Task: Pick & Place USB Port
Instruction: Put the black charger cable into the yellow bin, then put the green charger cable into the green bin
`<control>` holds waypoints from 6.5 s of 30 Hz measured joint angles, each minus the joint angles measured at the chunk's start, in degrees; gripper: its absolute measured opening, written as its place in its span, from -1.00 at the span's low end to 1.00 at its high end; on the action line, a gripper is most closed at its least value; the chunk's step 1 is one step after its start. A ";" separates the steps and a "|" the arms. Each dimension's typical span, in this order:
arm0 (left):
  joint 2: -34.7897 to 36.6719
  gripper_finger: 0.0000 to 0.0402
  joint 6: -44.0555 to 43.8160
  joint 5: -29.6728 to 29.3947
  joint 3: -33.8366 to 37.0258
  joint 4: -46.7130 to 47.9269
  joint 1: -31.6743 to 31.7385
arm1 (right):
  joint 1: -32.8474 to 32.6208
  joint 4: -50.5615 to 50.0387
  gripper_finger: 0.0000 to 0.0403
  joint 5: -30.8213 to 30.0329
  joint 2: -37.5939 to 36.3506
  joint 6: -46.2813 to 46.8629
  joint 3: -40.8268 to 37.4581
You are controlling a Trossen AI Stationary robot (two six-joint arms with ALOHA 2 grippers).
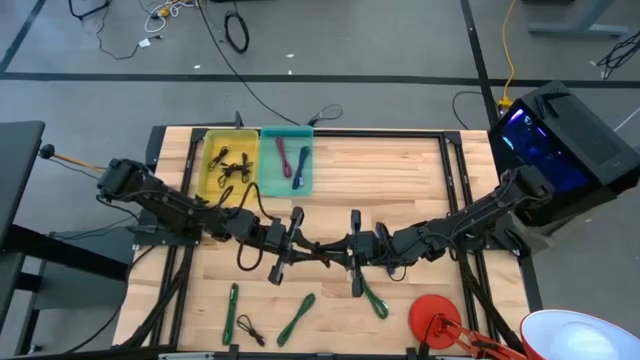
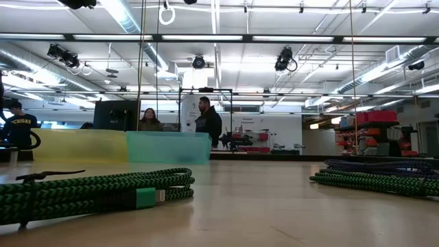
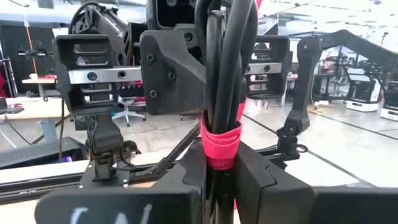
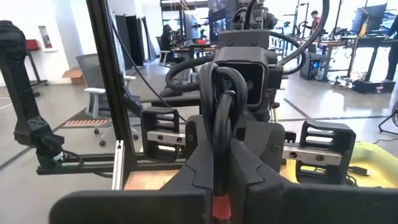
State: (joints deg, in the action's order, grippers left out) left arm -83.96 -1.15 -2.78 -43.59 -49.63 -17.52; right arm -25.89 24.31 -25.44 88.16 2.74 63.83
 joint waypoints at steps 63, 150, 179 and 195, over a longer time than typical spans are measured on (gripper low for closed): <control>46.14 -0.78 -66.80 -53.07 10.97 109.61 12.74 | -9.09 -10.73 -0.25 -12.46 -1.70 8.99 0.05; 31.94 0.43 -89.10 -9.18 12.72 91.53 -22.70 | -8.96 -7.68 -0.25 -9.63 -1.09 7.52 0.01; 1.13 0.44 -108.60 -10.41 12.23 60.48 -40.87 | -8.96 -4.38 -0.25 -9.63 0.46 7.28 0.01; 0.68 -0.23 -104.28 -7.04 12.52 62.50 -39.74 | -8.96 -4.21 -0.25 -9.63 0.46 7.27 0.01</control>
State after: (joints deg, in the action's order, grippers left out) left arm -83.29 -105.43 -9.82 -31.07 12.87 -57.26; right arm -34.85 20.10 -35.07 88.62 10.02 63.83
